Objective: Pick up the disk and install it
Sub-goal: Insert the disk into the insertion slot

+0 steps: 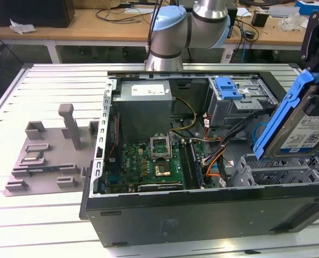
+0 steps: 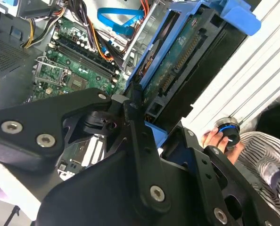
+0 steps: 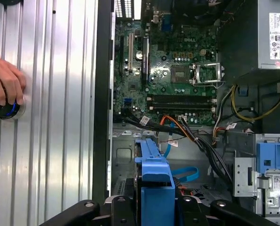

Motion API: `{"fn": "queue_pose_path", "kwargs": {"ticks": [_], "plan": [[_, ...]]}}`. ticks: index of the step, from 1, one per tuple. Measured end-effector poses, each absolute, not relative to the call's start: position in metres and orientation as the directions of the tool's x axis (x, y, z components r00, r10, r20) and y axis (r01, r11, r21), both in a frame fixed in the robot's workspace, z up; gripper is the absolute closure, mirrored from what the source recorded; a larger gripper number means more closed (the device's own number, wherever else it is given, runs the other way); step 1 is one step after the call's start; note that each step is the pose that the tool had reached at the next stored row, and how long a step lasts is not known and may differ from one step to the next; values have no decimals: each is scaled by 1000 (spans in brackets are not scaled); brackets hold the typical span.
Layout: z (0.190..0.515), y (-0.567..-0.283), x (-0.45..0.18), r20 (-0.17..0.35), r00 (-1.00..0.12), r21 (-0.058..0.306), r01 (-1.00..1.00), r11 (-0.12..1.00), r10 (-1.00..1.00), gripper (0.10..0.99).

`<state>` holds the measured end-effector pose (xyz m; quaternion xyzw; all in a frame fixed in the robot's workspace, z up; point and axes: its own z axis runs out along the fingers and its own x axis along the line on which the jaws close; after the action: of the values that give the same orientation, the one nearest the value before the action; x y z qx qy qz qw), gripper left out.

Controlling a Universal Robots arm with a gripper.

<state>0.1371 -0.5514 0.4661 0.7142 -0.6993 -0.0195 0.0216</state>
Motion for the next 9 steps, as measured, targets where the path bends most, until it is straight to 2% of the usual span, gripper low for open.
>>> {"fn": "queue_pose_path", "kwargs": {"ticks": [9], "plan": [[445,-545,137,1,1,58,-998,-1,-1000,718]]}}
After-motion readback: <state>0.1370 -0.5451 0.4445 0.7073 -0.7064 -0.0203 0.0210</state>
